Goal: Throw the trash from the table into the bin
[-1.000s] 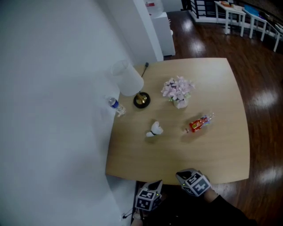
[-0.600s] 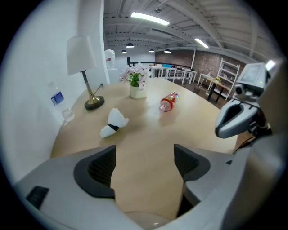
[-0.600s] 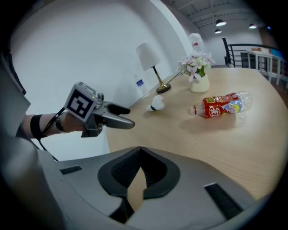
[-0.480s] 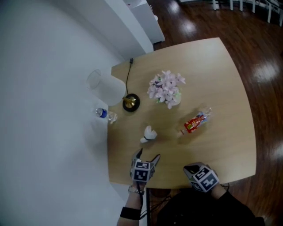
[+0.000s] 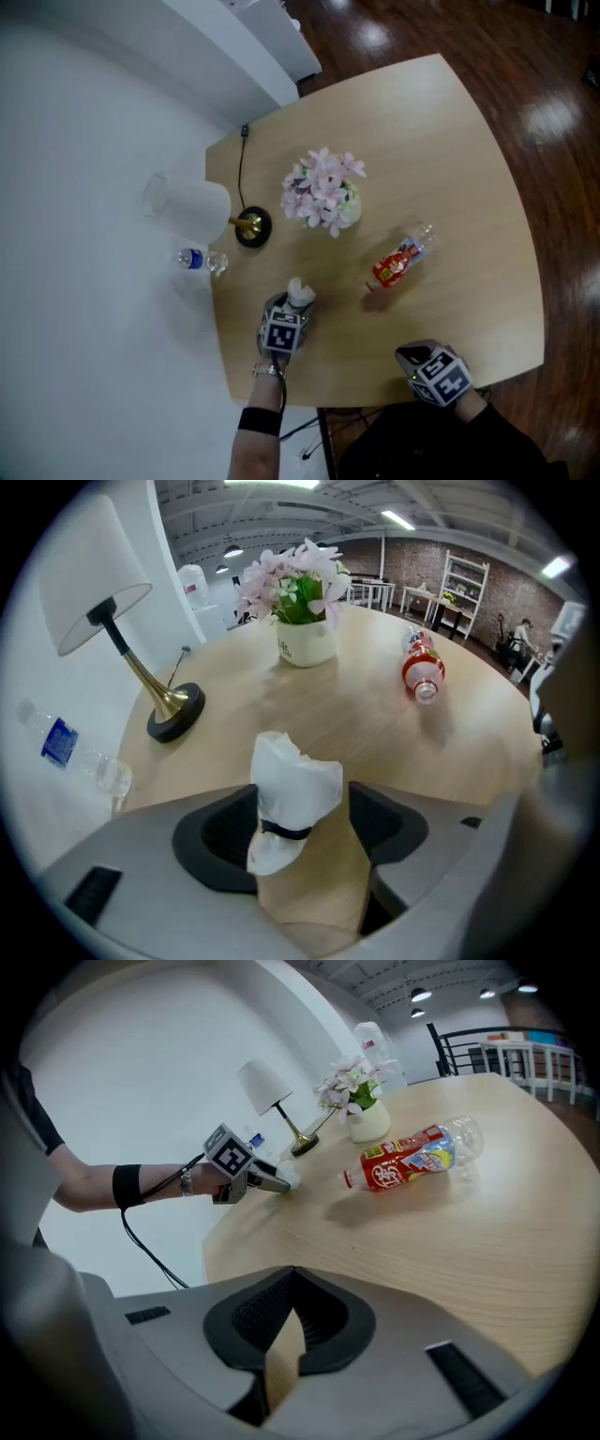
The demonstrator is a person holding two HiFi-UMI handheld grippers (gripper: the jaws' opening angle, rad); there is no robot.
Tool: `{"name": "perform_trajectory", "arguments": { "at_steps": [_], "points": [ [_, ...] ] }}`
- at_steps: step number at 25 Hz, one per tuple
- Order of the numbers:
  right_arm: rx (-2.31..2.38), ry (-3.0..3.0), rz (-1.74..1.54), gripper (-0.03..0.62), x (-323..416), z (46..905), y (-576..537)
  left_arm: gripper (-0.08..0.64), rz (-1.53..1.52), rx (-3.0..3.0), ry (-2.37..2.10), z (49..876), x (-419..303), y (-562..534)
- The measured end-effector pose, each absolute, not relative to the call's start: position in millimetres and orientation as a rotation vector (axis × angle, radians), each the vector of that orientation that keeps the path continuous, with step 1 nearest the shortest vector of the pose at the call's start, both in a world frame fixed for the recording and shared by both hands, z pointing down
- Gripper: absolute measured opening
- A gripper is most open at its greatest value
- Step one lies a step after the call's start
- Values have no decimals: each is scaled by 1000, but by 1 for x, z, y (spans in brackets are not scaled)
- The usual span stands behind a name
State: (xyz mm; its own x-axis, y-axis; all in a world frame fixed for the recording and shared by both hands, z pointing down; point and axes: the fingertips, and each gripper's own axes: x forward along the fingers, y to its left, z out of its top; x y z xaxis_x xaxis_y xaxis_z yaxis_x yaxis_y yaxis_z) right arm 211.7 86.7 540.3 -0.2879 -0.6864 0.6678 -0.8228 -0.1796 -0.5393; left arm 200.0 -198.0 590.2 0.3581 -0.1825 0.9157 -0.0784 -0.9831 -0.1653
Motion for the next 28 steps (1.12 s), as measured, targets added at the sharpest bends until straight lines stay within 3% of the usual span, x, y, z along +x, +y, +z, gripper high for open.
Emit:
{"name": "perform_trajectory", "arguments": {
  "at_steps": [3, 8, 19, 28],
  "points": [
    [1806, -1909, 1485, 5, 217, 540, 90, 188, -1696, -2485, 285, 589, 200, -203],
    [1817, -1902, 1478, 5, 219, 539, 93, 125, -1689, -2516, 338, 580, 196, -199],
    [1783, -1936, 1371, 5, 186, 511, 88, 92, -1575, -2767, 282, 513, 142, -113],
    [1642, -2015, 1236, 5, 124, 493, 78, 87, -1524, -2915, 336, 489, 43, -24]
  ]
}}
